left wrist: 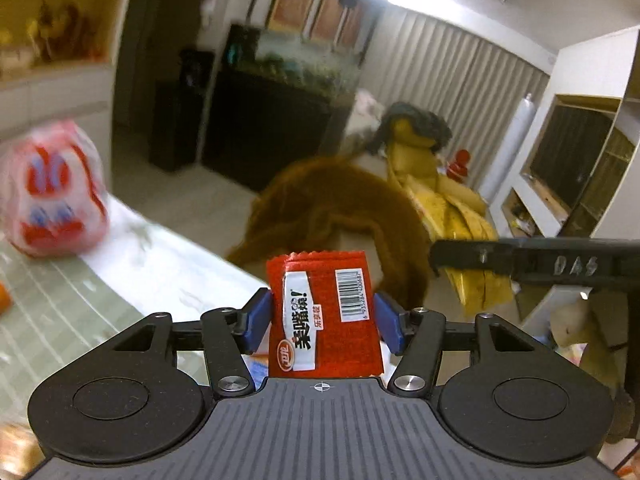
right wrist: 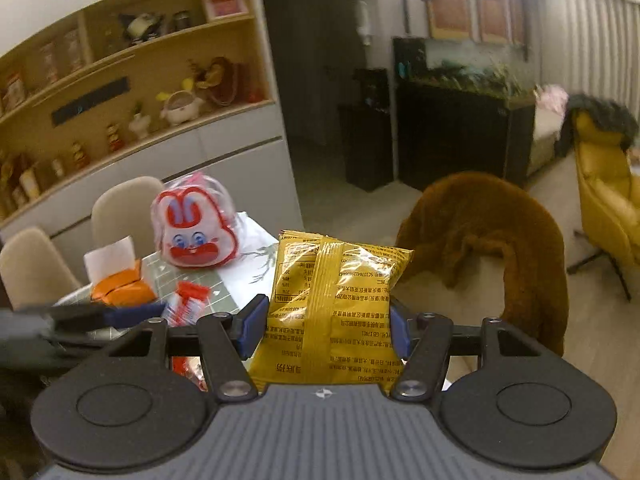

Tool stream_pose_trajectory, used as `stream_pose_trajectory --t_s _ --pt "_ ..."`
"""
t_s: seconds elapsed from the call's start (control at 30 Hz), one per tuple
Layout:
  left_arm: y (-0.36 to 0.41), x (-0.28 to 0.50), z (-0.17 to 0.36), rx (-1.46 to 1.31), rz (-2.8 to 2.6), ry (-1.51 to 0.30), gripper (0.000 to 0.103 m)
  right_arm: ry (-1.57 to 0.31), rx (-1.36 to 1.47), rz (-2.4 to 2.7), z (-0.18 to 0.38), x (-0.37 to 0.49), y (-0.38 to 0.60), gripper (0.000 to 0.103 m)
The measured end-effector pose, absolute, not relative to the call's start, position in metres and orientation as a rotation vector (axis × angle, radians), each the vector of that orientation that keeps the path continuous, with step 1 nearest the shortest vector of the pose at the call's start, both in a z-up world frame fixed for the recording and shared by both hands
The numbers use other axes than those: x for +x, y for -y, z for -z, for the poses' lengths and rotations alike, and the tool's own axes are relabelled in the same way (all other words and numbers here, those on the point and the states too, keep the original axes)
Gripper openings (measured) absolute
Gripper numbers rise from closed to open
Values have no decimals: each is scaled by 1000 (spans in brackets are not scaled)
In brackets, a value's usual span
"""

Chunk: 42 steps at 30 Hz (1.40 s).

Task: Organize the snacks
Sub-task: 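Carry both packets over the pink box and open both tools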

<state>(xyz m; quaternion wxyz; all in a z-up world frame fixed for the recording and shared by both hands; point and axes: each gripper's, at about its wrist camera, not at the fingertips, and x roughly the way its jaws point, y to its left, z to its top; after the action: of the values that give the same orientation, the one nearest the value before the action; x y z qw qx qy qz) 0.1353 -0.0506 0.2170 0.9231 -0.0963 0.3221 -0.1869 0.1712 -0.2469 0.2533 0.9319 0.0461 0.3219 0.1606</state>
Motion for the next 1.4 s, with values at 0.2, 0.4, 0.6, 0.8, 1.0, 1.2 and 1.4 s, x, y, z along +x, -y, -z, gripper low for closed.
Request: stream_pose_trajectory --t_s 0.2,0.4,0.6,0.8,1.0,1.2,1.4 --pt "88 195 -116 -128 363 -917 64 -744 67 -292 -206 212 239 62" --pt "55 188 -106 -305 350 -862 60 -924 94 -281 -145 253 226 63" --pt "-23 185 -115 -340 191 -822 59 -981 112 -272 -123 260 205 70" --pt "-81 177 -98 -351 18 -841 59 -961 -3 -309 -125 242 172 71" --pt "-94 175 -60 -261 -62 -891 59 -1004 -26 -401 -115 212 127 71" --pt "-96 153 -38 -205 -24 -938 51 -1035 -59 -445 -112 204 79 71" --pt "-104 106 -32 -298 47 -987 49 -1068 3 -444 -100 242 16 75"
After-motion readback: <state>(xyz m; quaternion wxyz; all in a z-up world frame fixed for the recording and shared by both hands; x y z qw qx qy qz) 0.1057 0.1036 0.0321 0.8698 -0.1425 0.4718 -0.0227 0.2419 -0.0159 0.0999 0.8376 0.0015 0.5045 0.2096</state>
